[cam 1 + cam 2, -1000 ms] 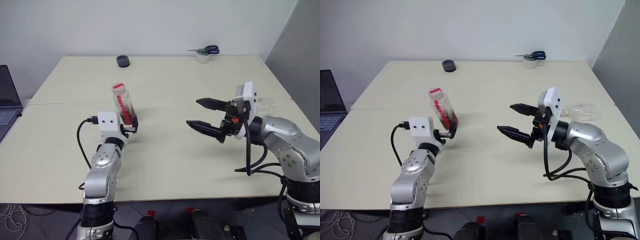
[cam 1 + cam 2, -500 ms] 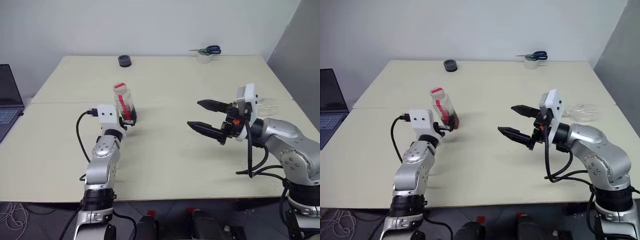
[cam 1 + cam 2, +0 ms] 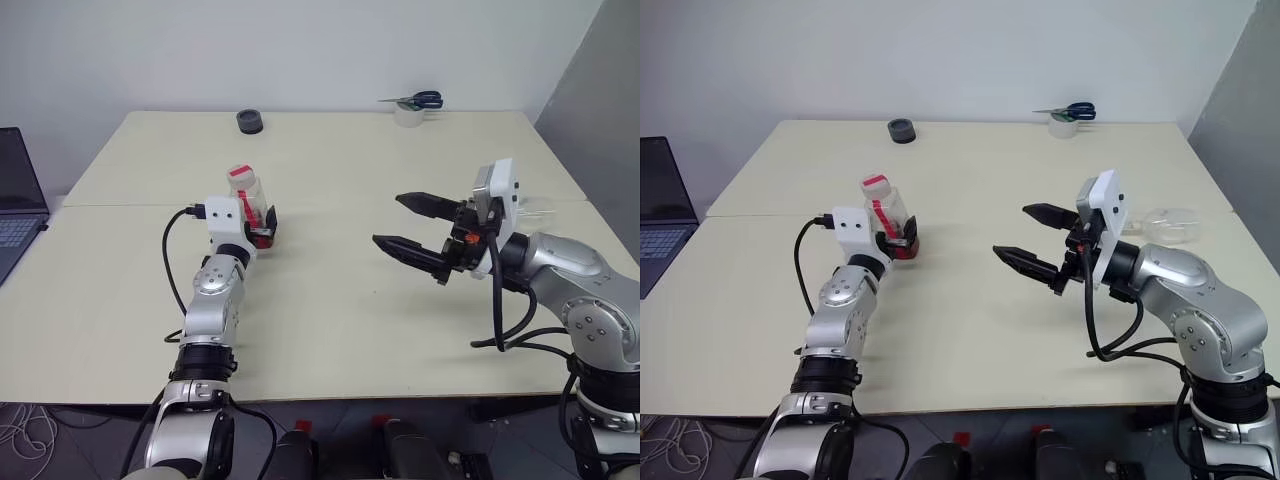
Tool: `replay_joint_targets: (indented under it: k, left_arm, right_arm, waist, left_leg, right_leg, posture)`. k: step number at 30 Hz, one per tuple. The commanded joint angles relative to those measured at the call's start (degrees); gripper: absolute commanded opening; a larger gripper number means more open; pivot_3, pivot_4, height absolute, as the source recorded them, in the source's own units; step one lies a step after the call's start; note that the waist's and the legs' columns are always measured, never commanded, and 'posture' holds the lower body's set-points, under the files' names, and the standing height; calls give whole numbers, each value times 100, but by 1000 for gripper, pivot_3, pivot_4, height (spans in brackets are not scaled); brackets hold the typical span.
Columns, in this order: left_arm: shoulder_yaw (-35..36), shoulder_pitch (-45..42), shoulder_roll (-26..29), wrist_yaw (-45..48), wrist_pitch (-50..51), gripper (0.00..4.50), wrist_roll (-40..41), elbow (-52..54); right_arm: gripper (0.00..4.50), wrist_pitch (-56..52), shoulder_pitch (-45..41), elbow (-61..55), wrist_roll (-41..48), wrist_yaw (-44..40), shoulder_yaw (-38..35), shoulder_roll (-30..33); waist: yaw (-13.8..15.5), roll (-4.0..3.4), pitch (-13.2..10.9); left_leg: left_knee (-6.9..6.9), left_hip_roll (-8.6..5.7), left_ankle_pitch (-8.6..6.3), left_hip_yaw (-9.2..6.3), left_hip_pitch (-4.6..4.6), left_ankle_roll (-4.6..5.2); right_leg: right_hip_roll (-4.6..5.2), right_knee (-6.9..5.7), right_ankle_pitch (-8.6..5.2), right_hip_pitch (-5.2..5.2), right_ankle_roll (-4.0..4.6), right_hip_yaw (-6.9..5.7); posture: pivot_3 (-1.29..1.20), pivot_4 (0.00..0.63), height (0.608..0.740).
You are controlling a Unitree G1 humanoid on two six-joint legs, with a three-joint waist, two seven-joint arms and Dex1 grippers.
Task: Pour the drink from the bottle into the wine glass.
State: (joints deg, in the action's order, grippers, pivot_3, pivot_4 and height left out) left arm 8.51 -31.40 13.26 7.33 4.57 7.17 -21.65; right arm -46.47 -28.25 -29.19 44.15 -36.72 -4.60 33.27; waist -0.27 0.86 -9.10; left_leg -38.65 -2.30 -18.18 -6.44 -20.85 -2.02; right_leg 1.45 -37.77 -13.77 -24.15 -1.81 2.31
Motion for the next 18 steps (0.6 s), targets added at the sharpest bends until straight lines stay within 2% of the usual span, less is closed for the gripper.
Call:
replay_joint_targets:
  k: [1, 7, 18]
  left_arm:
    - [67, -253, 70, 113, -367, 4463, 9, -167]
    - [104, -593, 83, 151, -579, 4463, 10, -556]
    - [45, -824, 11, 59, -544, 4463, -98, -499]
  right_arm:
    - [4500, -87, -212, -260, 207, 159, -151, 37]
    - [4500, -158, -287, -244, 257, 277, -142, 44]
    - [4500, 150, 49, -169, 114, 108, -137, 122]
  waist:
    - [0, 0, 0]
    - [1, 0, 0]
    - [1, 1, 0]
  left_leg:
    - [-1, 0, 0, 0, 0, 0]
    - [-3, -1, 0, -1, -3, 0]
    - [-4, -1, 0, 0, -4, 1]
  right_leg:
    - [0, -1, 0, 0, 0, 0]
    - [1, -1, 0, -1, 0, -1]
    - [1, -2, 0, -2, -1, 0]
  posture:
    - [0, 150, 740]
    - [0, 150, 740]
    - [0, 150, 740]
